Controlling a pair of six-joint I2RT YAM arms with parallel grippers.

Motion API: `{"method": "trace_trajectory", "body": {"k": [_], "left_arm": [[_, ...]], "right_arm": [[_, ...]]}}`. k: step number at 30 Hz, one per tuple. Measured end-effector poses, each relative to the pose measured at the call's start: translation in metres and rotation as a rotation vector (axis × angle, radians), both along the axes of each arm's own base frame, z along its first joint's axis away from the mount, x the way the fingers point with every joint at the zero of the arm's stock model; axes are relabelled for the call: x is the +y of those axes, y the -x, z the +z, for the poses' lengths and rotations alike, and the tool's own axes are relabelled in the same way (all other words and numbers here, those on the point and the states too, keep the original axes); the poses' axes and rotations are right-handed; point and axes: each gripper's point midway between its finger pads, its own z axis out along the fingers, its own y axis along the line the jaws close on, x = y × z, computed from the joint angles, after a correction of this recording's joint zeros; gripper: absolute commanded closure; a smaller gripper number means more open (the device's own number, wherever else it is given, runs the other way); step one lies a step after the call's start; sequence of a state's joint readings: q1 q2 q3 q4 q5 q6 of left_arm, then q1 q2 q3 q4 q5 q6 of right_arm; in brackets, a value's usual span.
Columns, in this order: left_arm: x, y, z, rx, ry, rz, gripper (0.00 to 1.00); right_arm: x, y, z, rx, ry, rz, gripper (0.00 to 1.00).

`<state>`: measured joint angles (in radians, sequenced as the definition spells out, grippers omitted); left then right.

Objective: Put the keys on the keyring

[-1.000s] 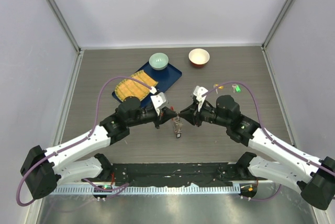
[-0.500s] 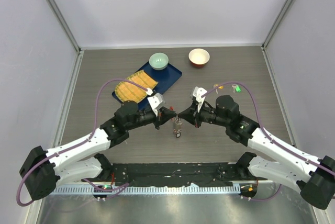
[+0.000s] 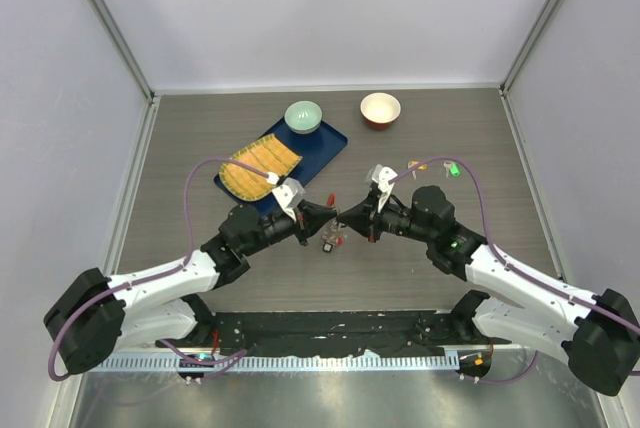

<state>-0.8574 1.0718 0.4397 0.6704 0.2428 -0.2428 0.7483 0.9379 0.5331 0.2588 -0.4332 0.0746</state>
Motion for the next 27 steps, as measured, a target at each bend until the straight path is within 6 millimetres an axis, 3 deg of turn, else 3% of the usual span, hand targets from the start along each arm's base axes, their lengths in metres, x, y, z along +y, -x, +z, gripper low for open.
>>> {"method": "trace_trajectory", "body": {"k": [8,11,14,20,23,27], "left_arm": [[0.007,-0.002,0.0,-0.048,0.082,0.055,1.0],[0.01,-0.002,0.005,-0.065,0.104,0.062,1.0],[0.011,-0.001,0.017,-0.104,0.155,0.066,1.0],[0.015,-0.004,0.066,-0.232,0.307,0.088,1.0],[0.016,-0.006,0.075,-0.262,0.321,0.097,1.0],[0.016,-0.009,0.072,-0.268,0.303,0.104,1.0]], "right_arm": [[0.002,-0.004,-0.003,0.025,-0.007,-0.029,0.99],[0.003,-0.003,-0.003,0.026,-0.007,-0.022,0.94],[0.008,-0.001,-0.008,0.051,0.003,0.002,0.73],[0.001,0.005,-0.036,0.157,0.087,-0.011,0.48],[-0.009,0.001,-0.028,0.136,0.101,-0.064,0.28],[-0.021,-0.009,-0.004,0.077,0.074,-0.158,0.15]]}}
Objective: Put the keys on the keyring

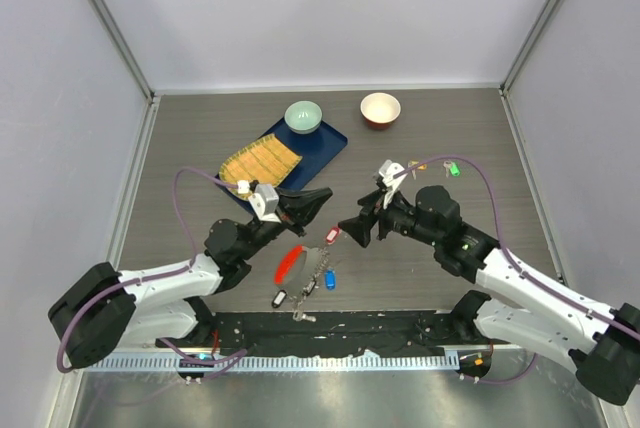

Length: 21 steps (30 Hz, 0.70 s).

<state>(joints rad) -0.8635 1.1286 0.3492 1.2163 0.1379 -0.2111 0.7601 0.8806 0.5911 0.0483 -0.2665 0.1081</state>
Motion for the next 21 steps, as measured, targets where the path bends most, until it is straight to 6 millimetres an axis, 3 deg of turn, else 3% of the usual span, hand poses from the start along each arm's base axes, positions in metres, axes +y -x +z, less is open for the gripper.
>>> {"method": "trace_trajectory", "body": {"k": [2,5,10,13,18,21], "left_arm": [[0.0,-0.002,-0.006,0.012,-0.02,0.006,1.0],[0.004,-0.003,-0.016,0.057,-0.065,0.029,0.94],[0.038,-0.012,-0.04,0.227,-0.159,0.184,0.56],[0.066,-0.018,-0.055,0.358,-0.214,0.316,0.41],[0.113,-0.02,-0.083,0.597,-0.322,0.537,0.24],[0.133,-0.016,-0.102,0.715,-0.371,0.636,0.22]], "right_arm": [[-0.007,-0.007,0.008,-0.022,-0.008,-0.059,0.09],[-0.012,-0.014,0.002,-0.01,0.016,-0.107,0.09],[-0.002,-0.009,-0.041,0.118,0.135,-0.043,0.12],[0.013,-0.003,-0.07,0.184,0.219,0.007,0.12],[0.051,0.014,-0.119,0.246,0.374,0.114,0.13],[0.065,0.012,-0.141,0.233,0.453,0.116,0.12]]}}
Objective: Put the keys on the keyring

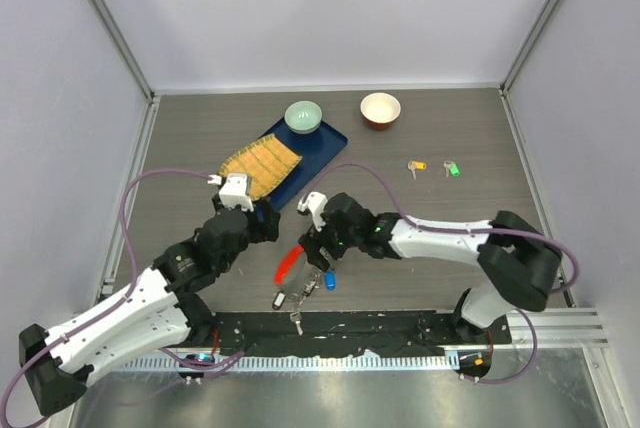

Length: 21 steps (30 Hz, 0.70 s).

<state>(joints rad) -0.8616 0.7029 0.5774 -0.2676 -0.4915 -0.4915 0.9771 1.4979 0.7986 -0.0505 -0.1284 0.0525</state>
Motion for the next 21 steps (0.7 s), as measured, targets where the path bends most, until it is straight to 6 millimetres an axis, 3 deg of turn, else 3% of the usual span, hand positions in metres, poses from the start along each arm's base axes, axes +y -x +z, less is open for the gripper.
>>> {"method": "trace_trajectory", "body": {"k": [4,5,9,13,17,21], "left_arm": [[0.027,0.012,-0.035,0.129,-0.077,0.109,0.21],[0.032,0.014,-0.04,0.15,-0.087,0.131,0.15],[0.049,0.021,-0.052,0.177,-0.095,0.199,0.13],[0.059,0.026,-0.057,0.176,-0.075,0.237,0.14],[0.057,0.029,-0.064,0.191,-0.065,0.22,0.15],[0.038,0.032,-0.079,0.244,-0.066,0.145,0.18]], "right_arm": [[0.014,-0.013,-0.022,-0.05,0.089,-0.016,0.11],[0.016,-0.016,-0.027,-0.062,0.108,-0.025,0.11],[0.021,-0.024,-0.042,-0.09,0.172,-0.037,0.1],[0.022,-0.041,-0.039,-0.147,0.194,-0.09,0.09],[0.006,-0.063,-0.038,-0.18,0.22,-0.171,0.09],[-0.032,-0.106,-0.034,-0.212,0.26,-0.311,0.09]]}}
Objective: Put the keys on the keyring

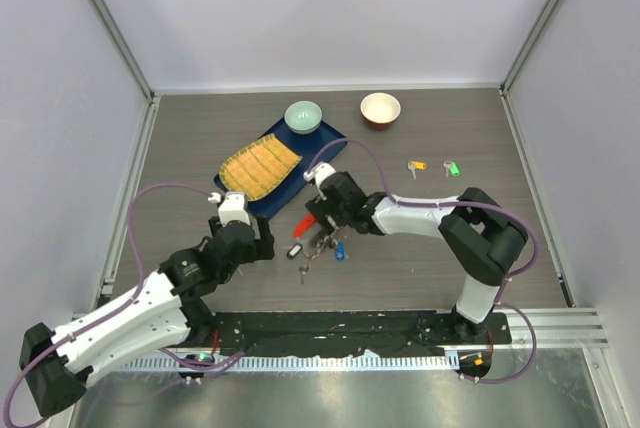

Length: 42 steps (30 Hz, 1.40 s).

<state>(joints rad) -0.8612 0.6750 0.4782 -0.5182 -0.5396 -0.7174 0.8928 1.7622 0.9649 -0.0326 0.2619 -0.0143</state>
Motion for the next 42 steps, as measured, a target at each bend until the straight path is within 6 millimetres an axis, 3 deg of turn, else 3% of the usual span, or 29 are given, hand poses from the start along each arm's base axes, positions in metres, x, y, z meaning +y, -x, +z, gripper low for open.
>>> {"method": "trace_trajectory", "body": {"k": [4,7,10,14,17,20,25,33,42], "left_arm": [[-0.026,0.001,-0.012,0.058,0.022,-0.089,0.2],[-0.043,-0.001,-0.021,0.094,0.041,-0.135,0.21],[-0.053,-0.005,-0.024,0.103,0.05,-0.149,0.23],[-0.067,-0.018,-0.02,0.095,0.047,-0.151,0.28],[-0.072,-0.027,-0.012,0.067,0.051,-0.14,0.3],[-0.069,-0.032,-0.007,0.036,0.045,-0.123,0.31],[-0.058,-0.034,0.007,-0.027,0.061,-0.09,0.32],[-0.045,-0.028,0.009,-0.064,0.075,-0.067,0.32],[-0.039,-0.023,-0.003,-0.051,0.062,-0.068,0.33]], "right_arm": [[-0.037,-0.026,0.004,-0.034,0.046,-0.105,0.09],[-0.048,-0.02,0.011,-0.039,0.03,-0.125,0.04],[-0.044,-0.01,0.036,-0.061,-0.074,-0.141,0.02],[-0.03,-0.01,0.085,-0.123,-0.273,-0.157,0.16],[-0.018,-0.008,0.099,-0.101,-0.384,-0.181,0.25],[-0.001,-0.003,0.091,0.0,-0.453,-0.207,0.4],[0.025,0.009,0.064,0.168,-0.461,-0.233,0.55],[0.052,0.029,0.035,0.37,-0.46,-0.261,0.63],[0.05,0.047,0.0,0.484,-0.385,-0.309,0.71]]}}
